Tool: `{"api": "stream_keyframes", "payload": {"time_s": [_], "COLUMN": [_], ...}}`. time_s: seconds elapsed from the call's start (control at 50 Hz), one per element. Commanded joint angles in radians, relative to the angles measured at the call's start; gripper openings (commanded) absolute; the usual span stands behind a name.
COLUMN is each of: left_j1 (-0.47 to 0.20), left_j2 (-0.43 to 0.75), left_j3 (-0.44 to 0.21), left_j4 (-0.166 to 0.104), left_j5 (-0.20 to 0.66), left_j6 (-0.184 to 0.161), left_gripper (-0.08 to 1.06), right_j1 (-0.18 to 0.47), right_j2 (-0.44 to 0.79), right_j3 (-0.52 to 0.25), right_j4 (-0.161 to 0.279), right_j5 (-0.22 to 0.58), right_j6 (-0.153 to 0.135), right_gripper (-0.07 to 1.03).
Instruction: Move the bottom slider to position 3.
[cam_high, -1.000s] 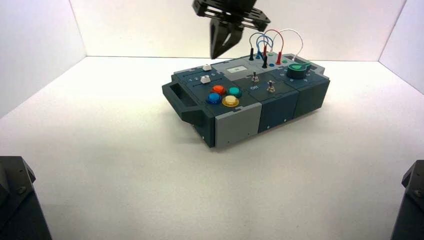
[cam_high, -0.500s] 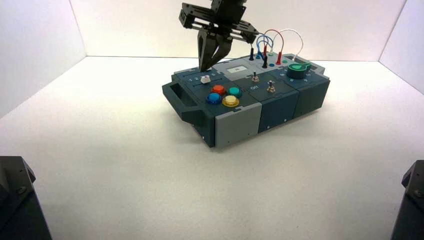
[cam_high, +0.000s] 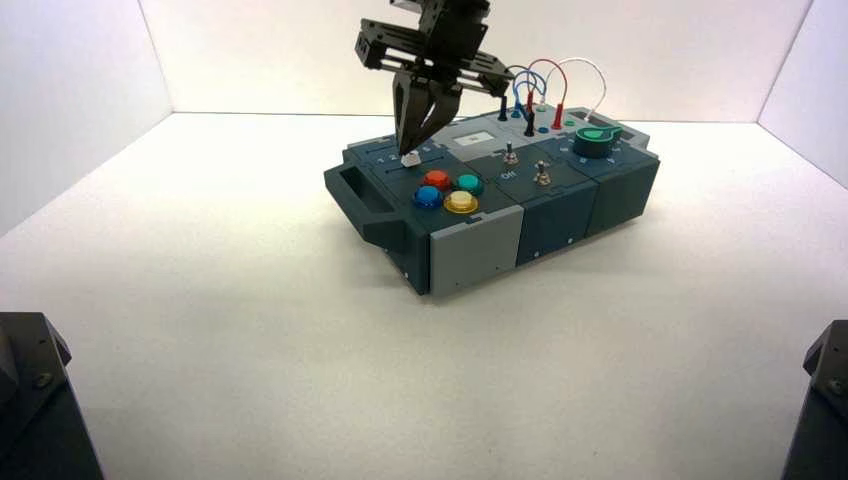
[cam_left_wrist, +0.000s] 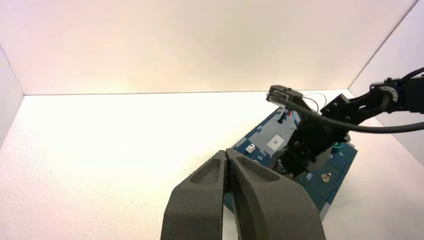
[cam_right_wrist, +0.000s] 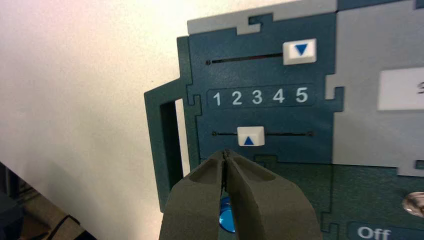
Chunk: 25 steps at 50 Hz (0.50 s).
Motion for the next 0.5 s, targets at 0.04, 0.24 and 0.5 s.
{"api": "stream_keyframes", "payload": {"time_s": [0.04,0.24,0.5], "left_j1": [0.008,0.008,0.008], "left_j2": [0.005,0.003,0.002], "left_j3": [-0.021,-0.021,-0.021], "left_j4": [-0.002,-0.002,-0.002], "left_j5": [-0.009,-0.009,-0.009], "left_j6": [-0.002,-0.002,-0.002], "left_gripper": [-0.03,-0.03,-0.03], "right_j1": [0.011,0.011,0.011], "right_j2": [-0.011,-0.011,-0.006], "right_j3": [-0.017,-0.023,-0.035], "right_j4": [0.008,0.009,0.008], "right_j5": [-0.003,-0.003,-0.003], "right_j6": [0.006,0.006,0.006], "right_gripper": [-0.02,-0.02,-0.02]}}
